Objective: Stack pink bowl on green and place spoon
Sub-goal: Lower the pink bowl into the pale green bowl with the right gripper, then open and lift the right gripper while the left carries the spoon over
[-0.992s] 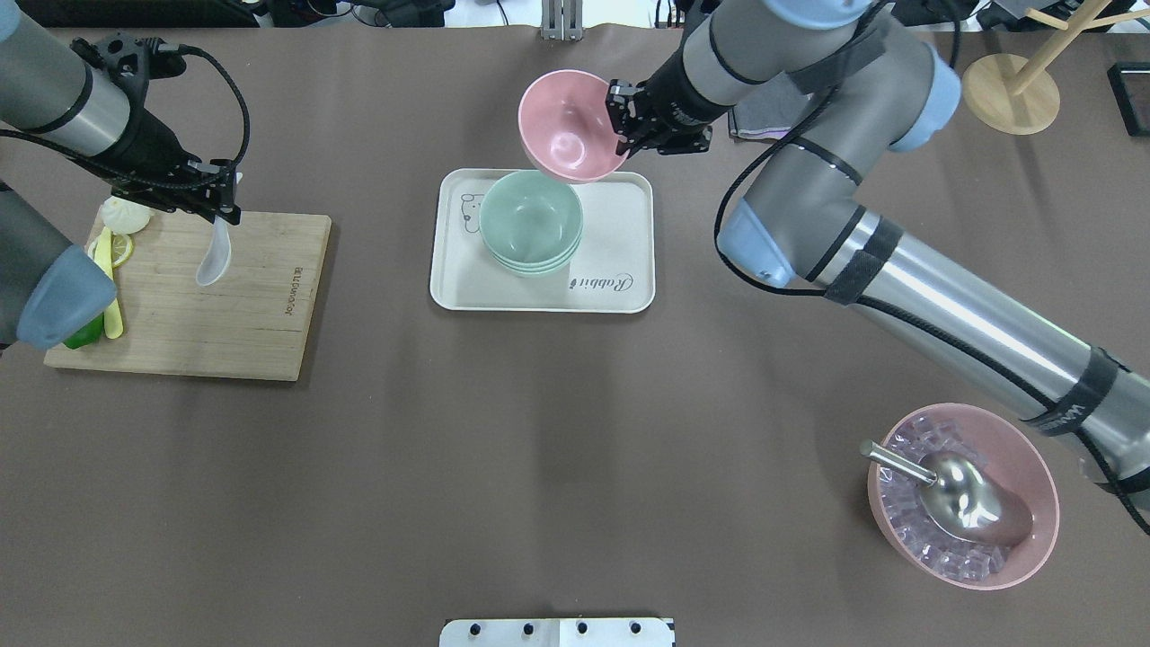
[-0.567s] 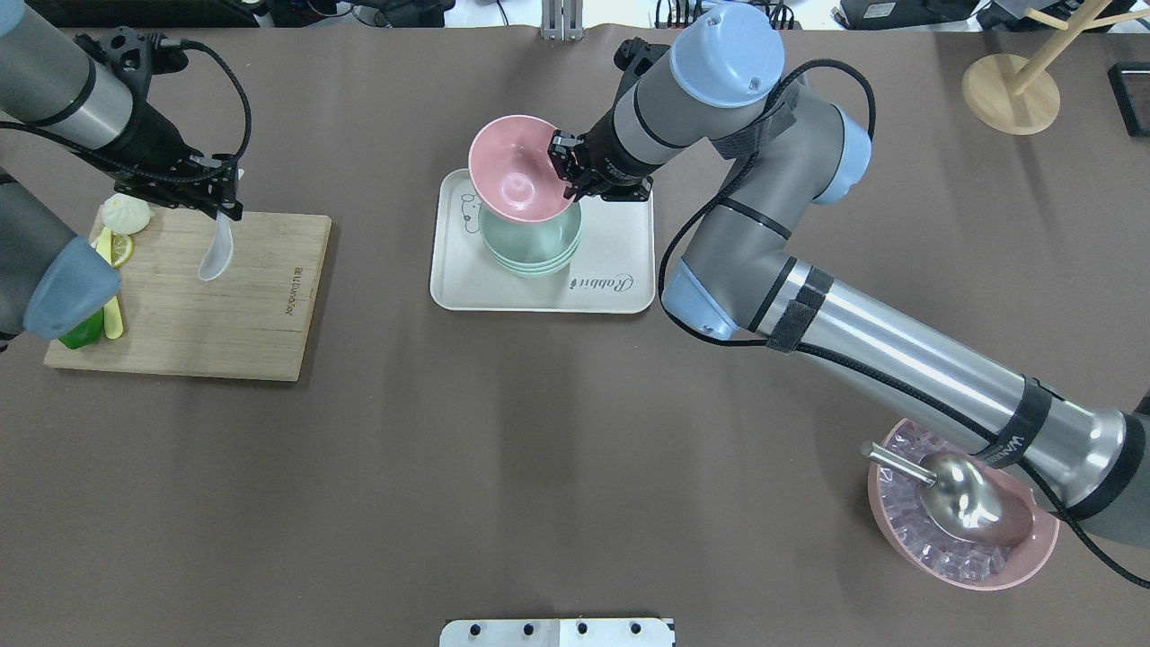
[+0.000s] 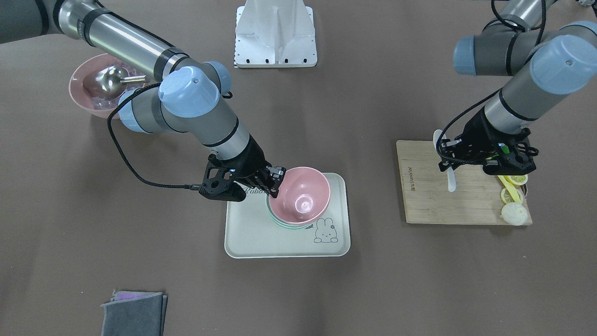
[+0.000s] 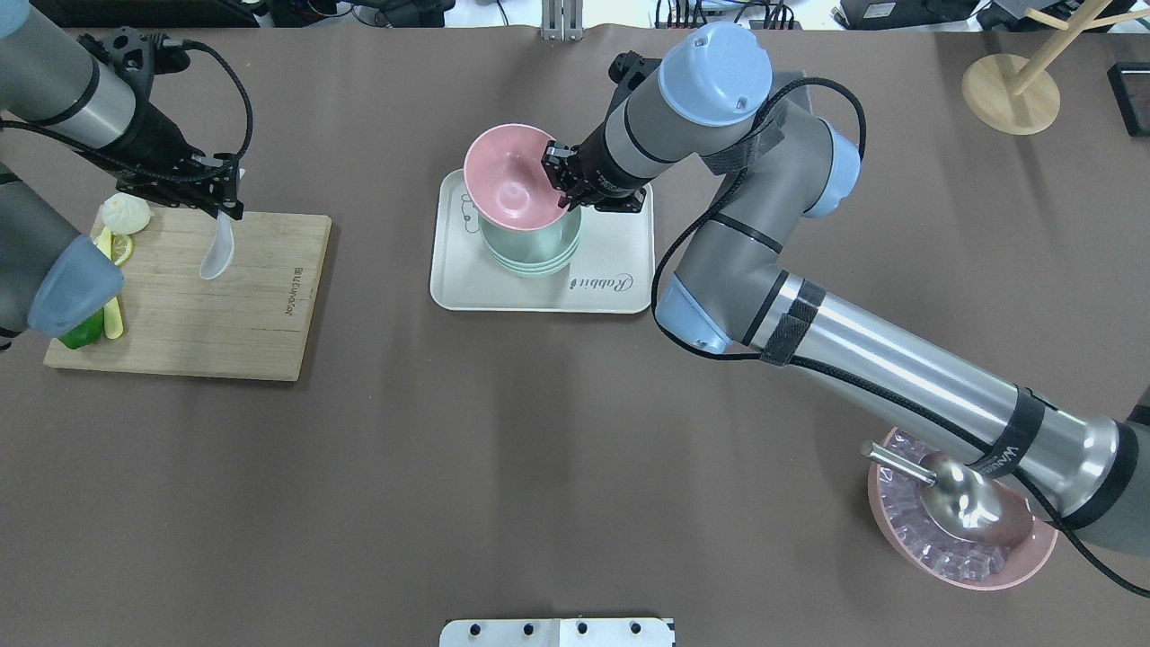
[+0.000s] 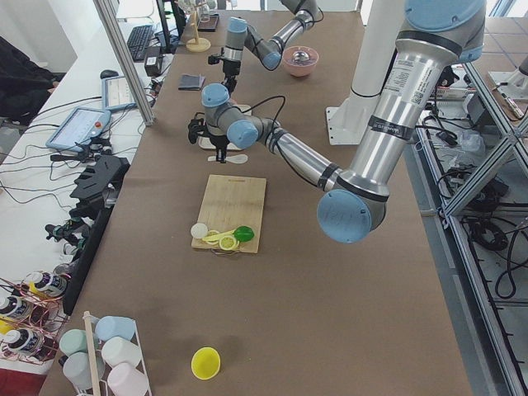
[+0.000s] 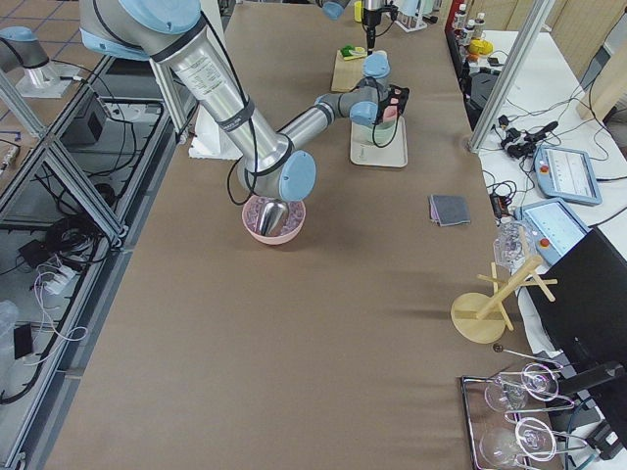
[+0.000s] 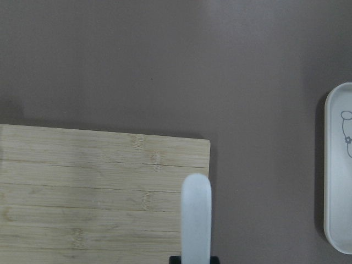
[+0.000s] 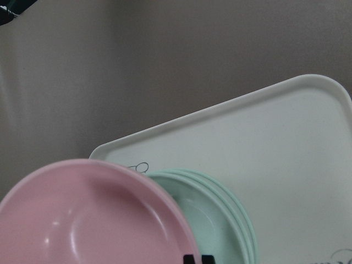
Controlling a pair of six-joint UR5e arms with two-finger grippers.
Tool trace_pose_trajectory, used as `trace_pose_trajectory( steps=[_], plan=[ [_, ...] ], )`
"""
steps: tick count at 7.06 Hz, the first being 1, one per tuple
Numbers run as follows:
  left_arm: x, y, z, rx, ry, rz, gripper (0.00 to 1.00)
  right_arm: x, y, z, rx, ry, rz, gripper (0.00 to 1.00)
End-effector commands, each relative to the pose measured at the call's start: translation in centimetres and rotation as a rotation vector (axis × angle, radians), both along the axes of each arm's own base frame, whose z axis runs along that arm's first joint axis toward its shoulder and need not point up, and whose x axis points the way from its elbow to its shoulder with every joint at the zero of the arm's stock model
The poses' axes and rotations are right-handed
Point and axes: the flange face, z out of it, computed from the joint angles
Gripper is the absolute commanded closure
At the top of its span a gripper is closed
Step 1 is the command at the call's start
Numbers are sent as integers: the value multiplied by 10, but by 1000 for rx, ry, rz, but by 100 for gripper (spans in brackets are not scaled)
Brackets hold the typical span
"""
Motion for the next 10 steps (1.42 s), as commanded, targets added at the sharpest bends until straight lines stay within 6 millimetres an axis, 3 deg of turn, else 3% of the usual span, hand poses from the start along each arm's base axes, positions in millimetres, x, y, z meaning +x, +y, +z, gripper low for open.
trace_pose_trajectory(
  steps=[1, 2, 3, 4, 7, 8, 9, 10],
  plan=[
    [1, -3, 4, -5, -5, -1, 100, -1, 1, 1, -1, 1, 0, 72],
    [1, -3, 3, -5, -4, 0, 100, -2, 1, 1, -2, 3, -1, 65],
    [1, -3, 3, -5, -3, -1, 100, -2, 2, 3, -4, 3, -2, 45],
    [1, -3, 2, -5, -2, 1, 100, -1, 4, 1, 6, 2, -5, 0],
    [2, -4, -2, -2, 0, 0, 100, 15, 5, 1, 14, -13, -2, 0],
    [5, -9, -17, 8, 8, -2, 100, 31, -4, -2, 15, -21, 11, 0],
    [12, -18, -52, 37, 40, -8, 100, 47, -14, 4, -2, -28, 0, 0],
    [25, -32, -99, 29, 90, -54, 100, 70, -24, 16, 3, -30, -32, 0]
  ],
)
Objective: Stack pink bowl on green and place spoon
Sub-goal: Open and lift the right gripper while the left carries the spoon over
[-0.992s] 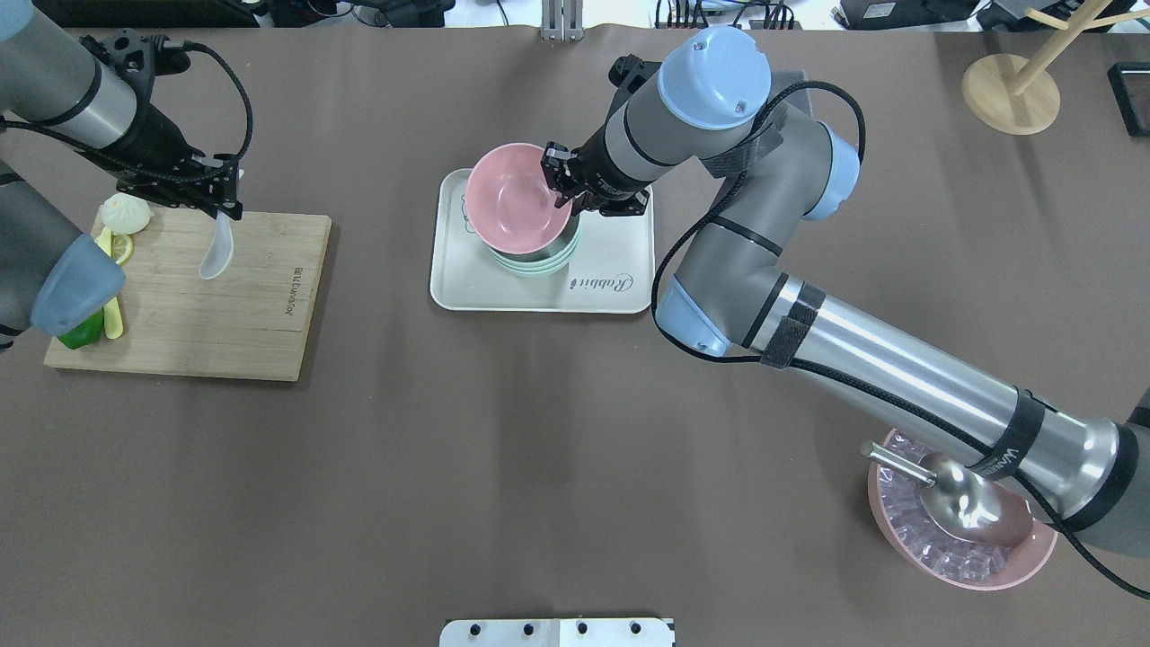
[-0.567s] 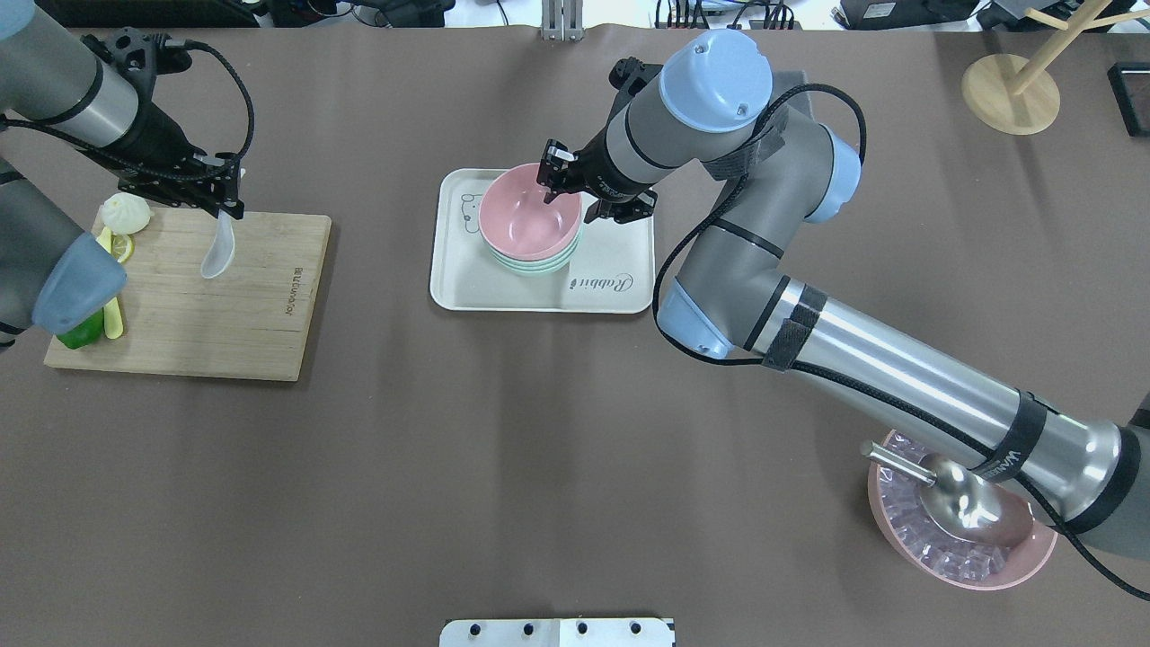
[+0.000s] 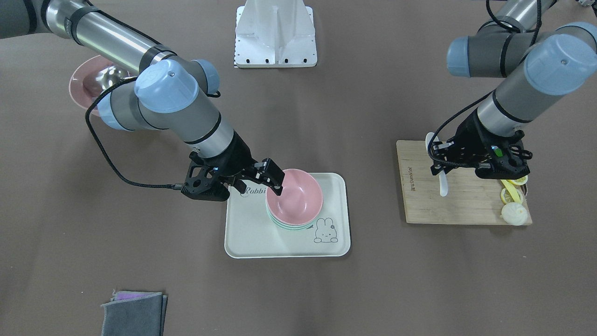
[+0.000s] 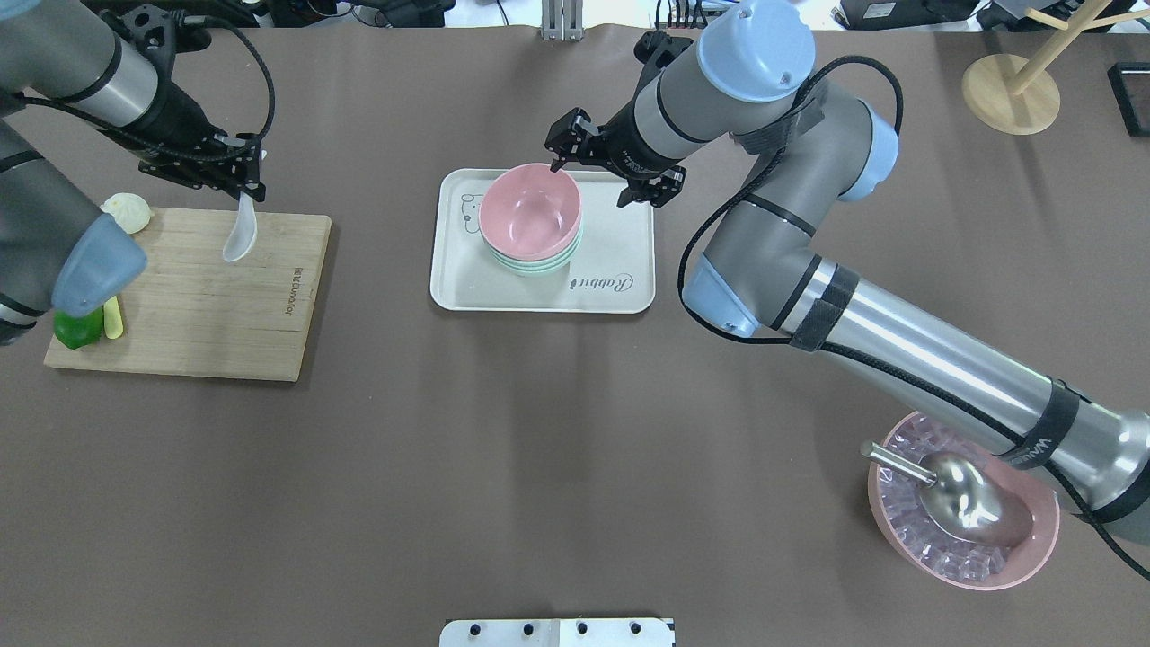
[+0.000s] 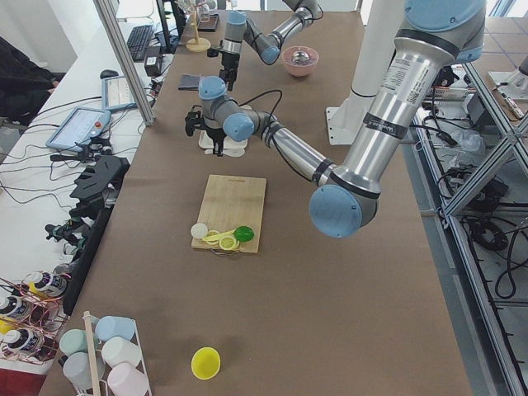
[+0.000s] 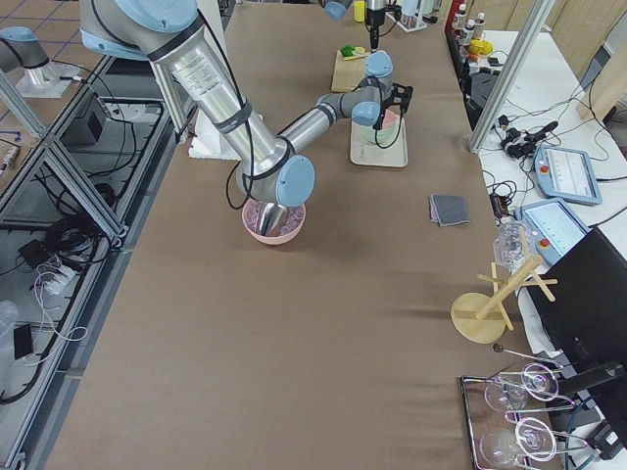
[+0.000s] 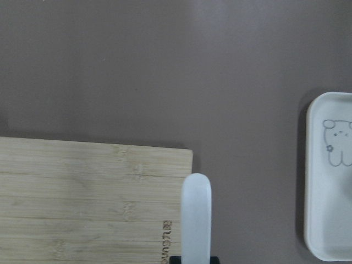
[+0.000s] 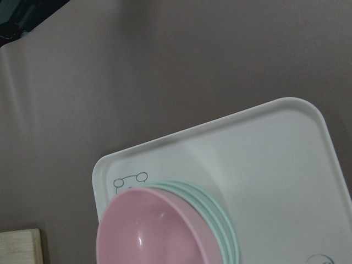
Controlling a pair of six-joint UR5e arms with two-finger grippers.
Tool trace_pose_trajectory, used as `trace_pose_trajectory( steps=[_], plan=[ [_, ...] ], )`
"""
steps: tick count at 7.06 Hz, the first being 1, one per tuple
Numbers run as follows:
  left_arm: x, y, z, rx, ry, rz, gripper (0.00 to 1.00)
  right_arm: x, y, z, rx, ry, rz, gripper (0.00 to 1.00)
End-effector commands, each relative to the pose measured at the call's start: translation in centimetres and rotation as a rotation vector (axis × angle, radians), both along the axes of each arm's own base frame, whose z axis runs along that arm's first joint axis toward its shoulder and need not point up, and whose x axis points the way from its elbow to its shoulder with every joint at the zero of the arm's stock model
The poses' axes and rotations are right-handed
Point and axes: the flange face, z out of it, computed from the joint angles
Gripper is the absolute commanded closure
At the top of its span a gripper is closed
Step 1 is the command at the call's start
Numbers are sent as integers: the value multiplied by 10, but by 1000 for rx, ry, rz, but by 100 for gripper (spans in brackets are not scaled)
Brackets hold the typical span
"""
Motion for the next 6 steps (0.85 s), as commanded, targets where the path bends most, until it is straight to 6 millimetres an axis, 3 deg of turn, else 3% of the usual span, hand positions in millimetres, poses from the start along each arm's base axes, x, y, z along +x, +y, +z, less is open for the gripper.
trace_pose_trajectory(
  steps=[1, 2, 4, 6],
  plan=[
    [30, -29, -103, 16, 91, -51, 100, 63, -14, 40, 40, 10, -49, 0],
    [49, -33, -121, 68, 119, -37, 100, 105, -19, 75, 81, 36, -61, 0],
    [117, -29, -112, 199, 172, -91, 100, 188, -40, 126, 98, 39, -106, 0],
    [162, -26, -144, 247, 169, -107, 100, 230, -50, 152, 129, 52, -112, 0]
  ],
)
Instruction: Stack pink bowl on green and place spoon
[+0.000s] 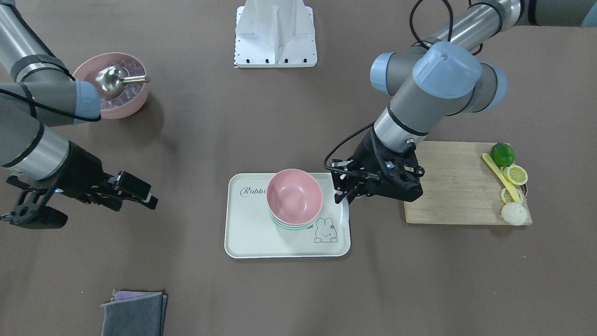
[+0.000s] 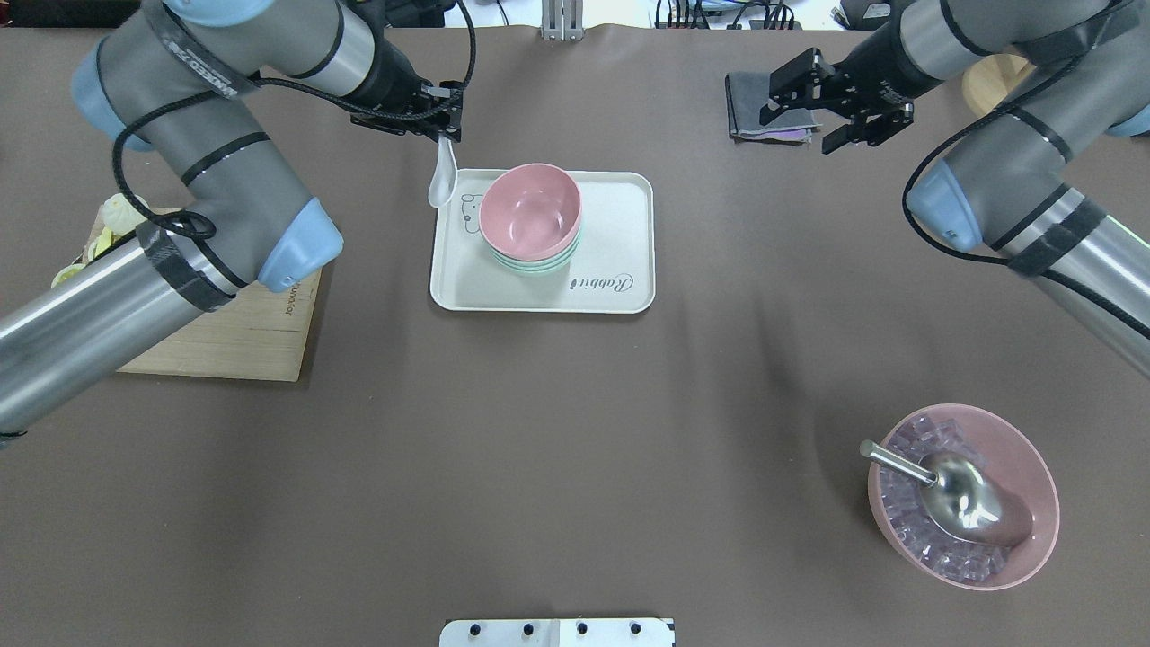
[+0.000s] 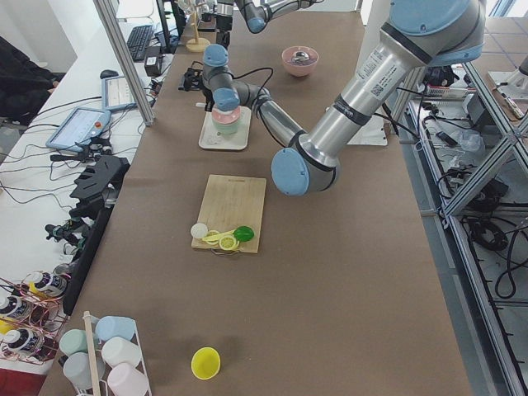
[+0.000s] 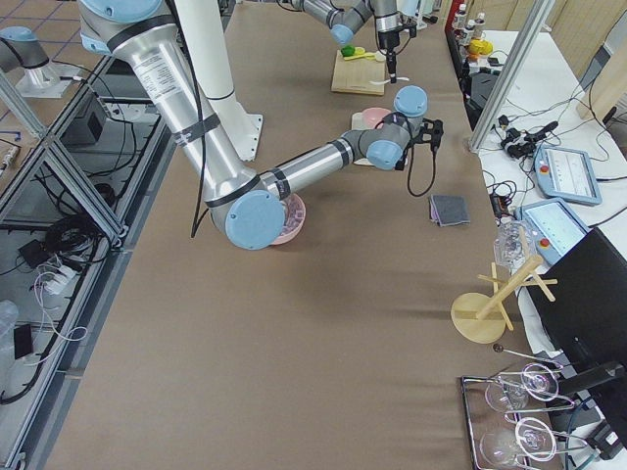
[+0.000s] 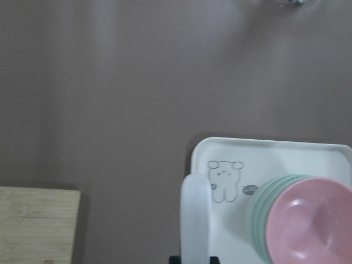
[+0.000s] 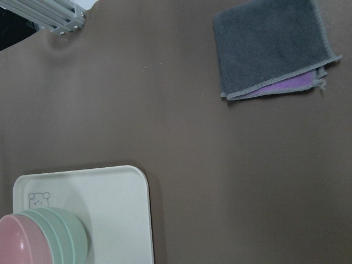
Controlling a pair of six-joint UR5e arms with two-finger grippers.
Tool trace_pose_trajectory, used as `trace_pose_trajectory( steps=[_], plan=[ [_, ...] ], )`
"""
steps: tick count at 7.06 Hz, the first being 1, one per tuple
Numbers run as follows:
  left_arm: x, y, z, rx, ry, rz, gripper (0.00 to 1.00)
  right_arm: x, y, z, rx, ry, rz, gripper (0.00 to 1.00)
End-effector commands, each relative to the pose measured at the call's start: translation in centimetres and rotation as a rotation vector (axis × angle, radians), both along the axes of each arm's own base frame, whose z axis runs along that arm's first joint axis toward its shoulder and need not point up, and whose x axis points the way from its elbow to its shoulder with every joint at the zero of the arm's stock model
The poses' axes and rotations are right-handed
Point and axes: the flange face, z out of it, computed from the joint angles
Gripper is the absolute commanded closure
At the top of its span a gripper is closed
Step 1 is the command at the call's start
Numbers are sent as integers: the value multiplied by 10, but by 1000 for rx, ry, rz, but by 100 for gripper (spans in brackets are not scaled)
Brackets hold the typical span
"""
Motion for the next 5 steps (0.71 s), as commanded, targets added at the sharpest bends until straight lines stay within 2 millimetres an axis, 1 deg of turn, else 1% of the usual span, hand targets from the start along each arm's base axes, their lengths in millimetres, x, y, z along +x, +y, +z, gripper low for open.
trace_pose_trajectory(
  steps=[1, 2, 3, 4, 5],
  plan=[
    [34, 3, -24, 35, 7, -12, 100, 43, -6, 33, 33, 16, -14, 0],
    [40, 6, -25, 37, 9, -5, 100, 64, -5, 51, 36, 18, -20, 0],
    [48, 12, -34, 45, 18, 7, 100, 77, -4, 64, 44, 28, -16, 0],
    [55, 17, -37, 49, 20, 14, 82, 80, -3, 70, 36, 32, -14, 0],
    [54, 18, -44, 59, 28, 14, 14, 87, -1, 82, 35, 41, -12, 0]
  ],
)
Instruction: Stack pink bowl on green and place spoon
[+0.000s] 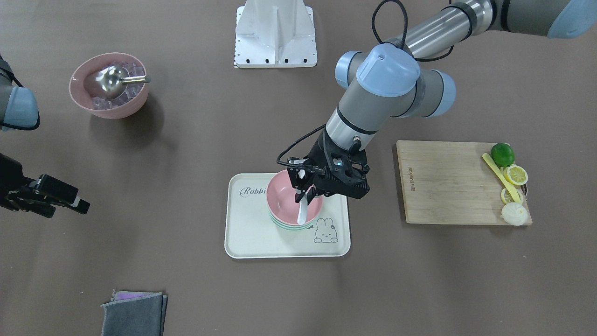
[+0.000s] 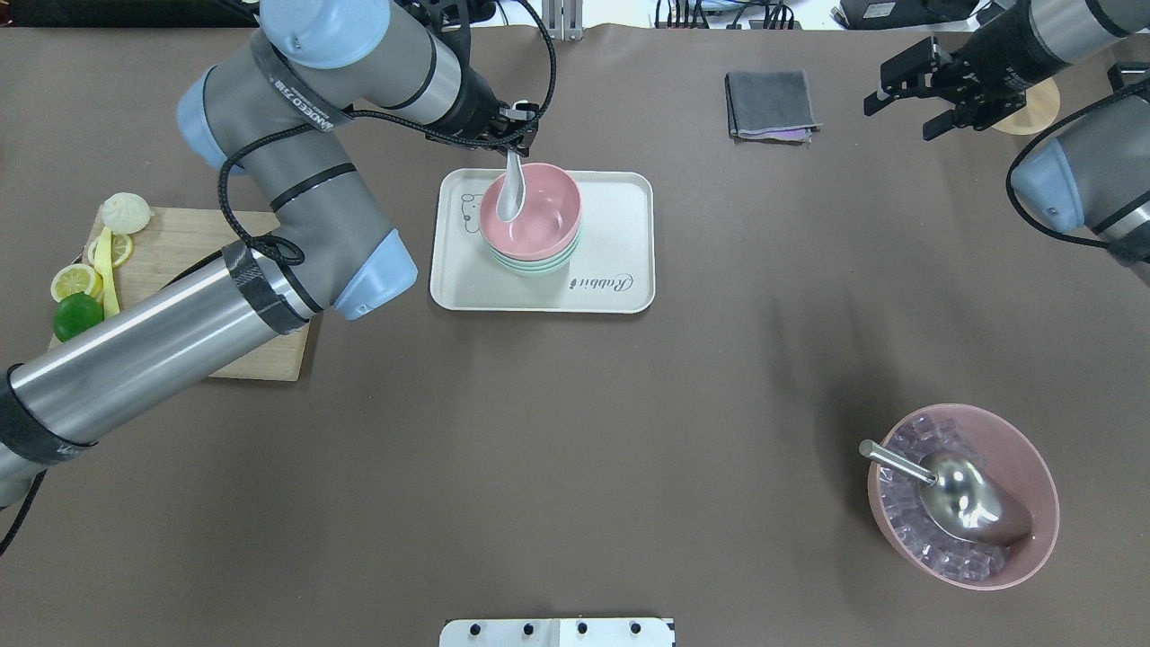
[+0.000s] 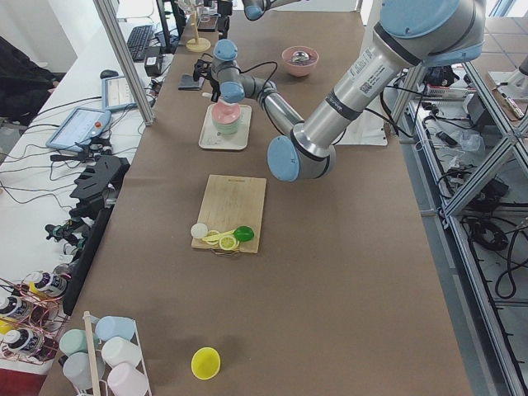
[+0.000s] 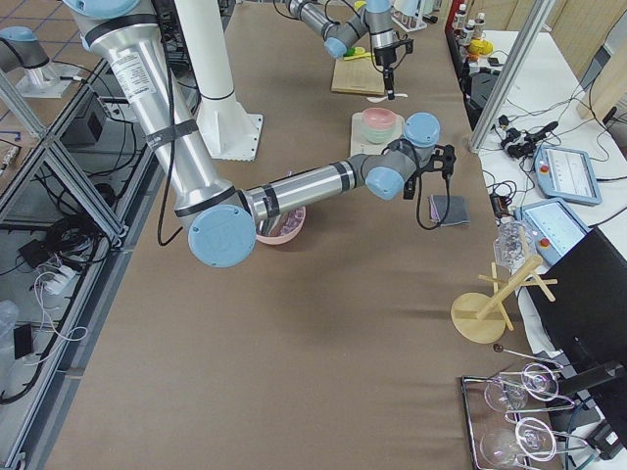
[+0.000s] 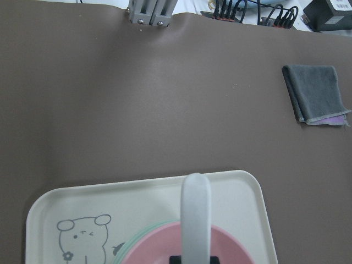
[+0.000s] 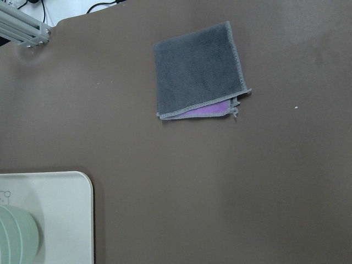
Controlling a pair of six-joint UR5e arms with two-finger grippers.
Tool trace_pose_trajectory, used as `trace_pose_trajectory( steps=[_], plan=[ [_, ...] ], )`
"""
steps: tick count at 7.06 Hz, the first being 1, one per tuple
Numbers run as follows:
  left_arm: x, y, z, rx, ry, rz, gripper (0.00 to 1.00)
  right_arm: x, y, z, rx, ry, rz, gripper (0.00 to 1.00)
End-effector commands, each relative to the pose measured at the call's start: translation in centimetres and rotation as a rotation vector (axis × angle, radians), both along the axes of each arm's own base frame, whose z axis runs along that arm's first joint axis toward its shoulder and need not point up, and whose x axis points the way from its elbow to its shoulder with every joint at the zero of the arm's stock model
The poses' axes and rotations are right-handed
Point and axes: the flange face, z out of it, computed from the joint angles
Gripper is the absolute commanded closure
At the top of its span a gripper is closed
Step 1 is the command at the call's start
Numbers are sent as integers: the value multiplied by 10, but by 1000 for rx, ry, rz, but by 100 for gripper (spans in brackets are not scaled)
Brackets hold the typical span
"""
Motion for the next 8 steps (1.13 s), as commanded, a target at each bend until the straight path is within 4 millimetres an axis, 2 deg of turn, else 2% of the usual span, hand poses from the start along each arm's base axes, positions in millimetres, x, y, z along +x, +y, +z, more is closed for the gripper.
trace_pose_trajectory(
  steps=[1, 2, 3, 4, 6, 7, 8],
  plan=[
    [2, 2, -11, 20, 9, -12, 3, 20, 5, 27, 15, 23, 1, 0],
    [0, 0, -10, 20, 6, -19, 2, 30, 6, 38, 28, 34, 1, 0],
    [-6, -1, -5, 43, 11, -20, 2, 48, 8, 54, 44, 51, 6, 0],
    [-31, 10, 37, 49, 5, -52, 2, 83, 8, 90, 66, 93, 9, 0],
    [-93, 30, 110, 73, -83, -220, 2, 156, 17, 181, 119, 284, -65, 0],
    [-137, 26, 128, 66, -108, -251, 2, 190, 26, 220, 114, 444, -143, 0],
    [-202, 8, 159, 65, -189, -191, 2, 202, 30, 234, 85, 518, -197, 0]
  ],
)
